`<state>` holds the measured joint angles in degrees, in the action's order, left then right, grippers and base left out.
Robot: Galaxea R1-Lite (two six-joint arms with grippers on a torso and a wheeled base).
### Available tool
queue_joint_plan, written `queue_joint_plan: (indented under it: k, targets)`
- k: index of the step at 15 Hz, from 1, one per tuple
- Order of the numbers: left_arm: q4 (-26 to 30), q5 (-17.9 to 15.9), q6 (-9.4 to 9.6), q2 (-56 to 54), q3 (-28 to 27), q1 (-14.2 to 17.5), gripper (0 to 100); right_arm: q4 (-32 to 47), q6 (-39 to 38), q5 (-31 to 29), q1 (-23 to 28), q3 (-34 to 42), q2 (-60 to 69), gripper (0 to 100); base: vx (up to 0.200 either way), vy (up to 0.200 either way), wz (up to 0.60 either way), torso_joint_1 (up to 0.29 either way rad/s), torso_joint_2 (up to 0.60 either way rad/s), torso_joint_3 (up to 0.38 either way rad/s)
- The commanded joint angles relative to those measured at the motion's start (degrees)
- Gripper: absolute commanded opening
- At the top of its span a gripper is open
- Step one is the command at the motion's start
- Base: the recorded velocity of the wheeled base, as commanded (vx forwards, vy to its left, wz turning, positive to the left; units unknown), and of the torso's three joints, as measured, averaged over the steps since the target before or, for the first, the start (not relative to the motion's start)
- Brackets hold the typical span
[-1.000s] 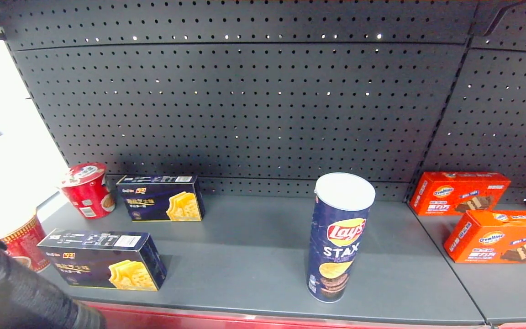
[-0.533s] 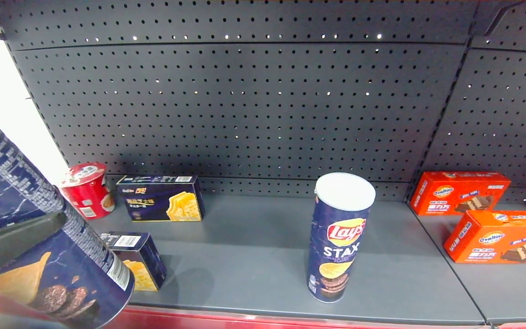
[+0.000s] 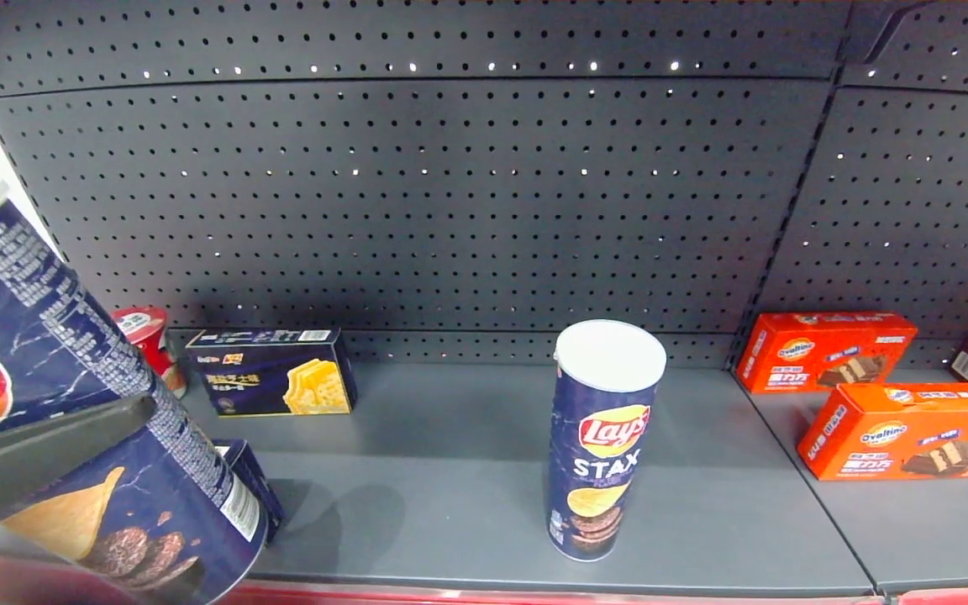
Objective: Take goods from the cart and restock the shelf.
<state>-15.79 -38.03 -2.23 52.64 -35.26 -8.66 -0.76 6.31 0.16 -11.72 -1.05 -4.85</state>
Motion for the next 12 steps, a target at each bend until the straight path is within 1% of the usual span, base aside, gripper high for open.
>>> queue_joint_plan:
  k: [1, 4, 6, 8, 9, 10, 11, 12]
  targets:
    - [0.0, 0.0, -0.05, 0.5, 0.0, -0.1, 0, 0.0, 0.1, 0.1, 0.0, 0.0, -0.2, 100, 0.000, 0.000, -0.60, -0.002, 0.00, 0.007]
    - [-0.1, -0.3, 0.03, 1.0, 0.0, -0.3, 0, 0.0, 0.0, 0.1, 0.0, 0.0, -0.2, 100, 0.000, 0.000, 0.00, 0.000, 0.00, 0.000]
    - [-0.1, 0.2, 0.12, 2.3, -0.1, -1.4, 0, -0.1, -0.3, 0.1, 0.0, 0.0, -0.2, 100, 0.000, 0.000, 0.00, 0.000, 0.00, 0.000]
    - [-0.2, 1.0, 0.74, 2.6, -0.2, -1.5, 0, -0.2, -0.9, 0.0, 0.0, 0.0, -0.2, 100, 0.000, 0.000, 0.00, 0.000, 0.00, 0.000]
    - [-0.2, 3.6, 4.25, 4.5, -0.3, -1.7, 0, -0.2, -3.6, 0.0, 0.0, 0.0, -0.2, 100, 0.000, 0.000, 0.00, 0.000, 0.00, 0.000]
    - [-0.9, 4.0, 5.75, 6.9, -0.4, -1.7, 0, 0.0, -4.2, 0.1, 0.0, 0.0, -0.2, 100, 0.000, 0.000, 0.00, 0.000, 0.00, 0.000]
    - [-2.8, 4.8, 5.31, 8.8, -0.8, -1.5, 0, 0.2, -4.4, -0.1, 0.0, -0.1, -0.2, 100, 0.000, 0.000, 0.00, 0.000, 0.00, 0.000]
    - [-3.4, 6.2, 4.34, 10.3, -2.0, -1.9, 0, 0.1, -4.5, -0.2, 0.0, 0.0, -0.2, 100, 0.000, 0.000, 0.00, 0.000, 0.00, 0.000]
